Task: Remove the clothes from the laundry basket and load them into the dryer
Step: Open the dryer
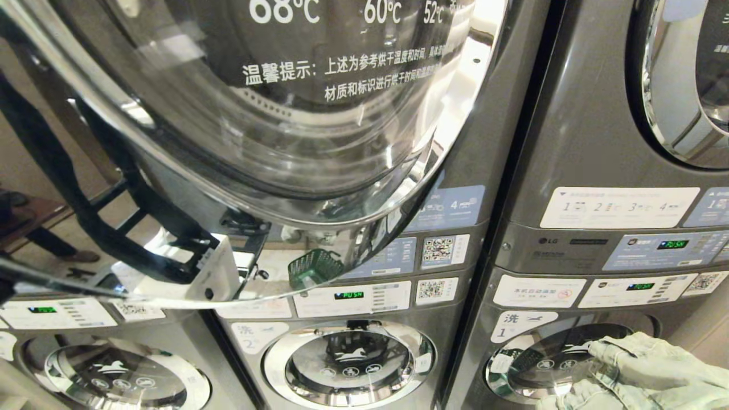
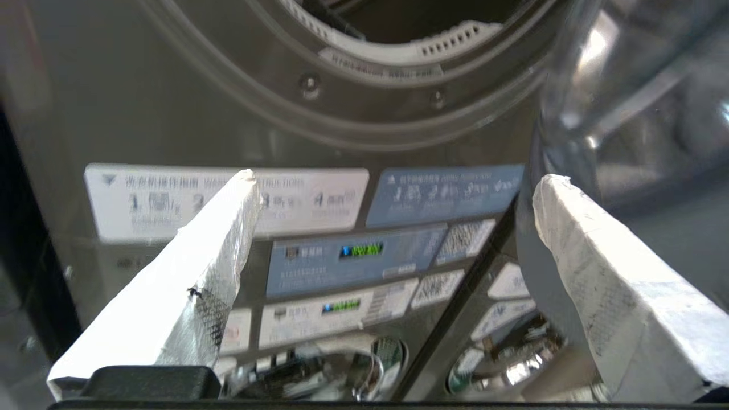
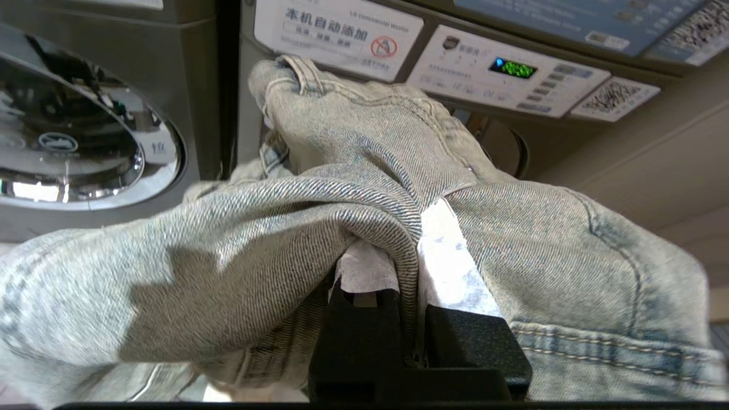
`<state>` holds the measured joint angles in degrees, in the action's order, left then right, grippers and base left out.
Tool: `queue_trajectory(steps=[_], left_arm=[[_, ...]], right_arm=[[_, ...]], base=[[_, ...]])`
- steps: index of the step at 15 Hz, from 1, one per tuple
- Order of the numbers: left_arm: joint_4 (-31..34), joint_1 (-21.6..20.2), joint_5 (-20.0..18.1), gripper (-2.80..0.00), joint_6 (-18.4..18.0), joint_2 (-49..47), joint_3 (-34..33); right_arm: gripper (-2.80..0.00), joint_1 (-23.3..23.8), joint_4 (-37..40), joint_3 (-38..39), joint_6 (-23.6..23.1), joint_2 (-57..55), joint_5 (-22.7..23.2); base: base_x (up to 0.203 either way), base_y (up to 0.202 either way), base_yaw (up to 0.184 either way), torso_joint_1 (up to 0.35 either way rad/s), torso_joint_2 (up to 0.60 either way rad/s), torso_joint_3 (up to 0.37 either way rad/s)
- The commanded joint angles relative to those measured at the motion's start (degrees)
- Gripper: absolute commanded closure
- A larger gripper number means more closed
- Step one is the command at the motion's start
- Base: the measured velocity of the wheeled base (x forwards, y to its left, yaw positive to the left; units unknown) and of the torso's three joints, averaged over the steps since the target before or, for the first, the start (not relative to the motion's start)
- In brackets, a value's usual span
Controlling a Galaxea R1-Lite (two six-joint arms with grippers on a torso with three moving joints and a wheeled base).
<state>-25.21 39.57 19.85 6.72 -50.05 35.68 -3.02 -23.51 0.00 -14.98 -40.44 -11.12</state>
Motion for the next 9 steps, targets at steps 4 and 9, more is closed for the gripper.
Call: queue_trajectory(steps=[4, 9], left_arm=[[-0.1, -0.02, 0.02, -2.8, -0.21, 0.38, -0.79], [-0.22, -0.31, 0.32, -2.8, -0.11, -1.27, -1.51]], right_arm=[[0.0, -0.05, 0.13, 0.0, -0.13, -0.08, -0.3], [0.0, -0.05, 0.13, 0.0, -0.13, -0.08, -0.3]], base=[[-0.192, 0.0, 0.001, -0.013, 0.01, 0.005], [-0.041, 0.0, 0.001, 0.003, 0.0, 0.001]])
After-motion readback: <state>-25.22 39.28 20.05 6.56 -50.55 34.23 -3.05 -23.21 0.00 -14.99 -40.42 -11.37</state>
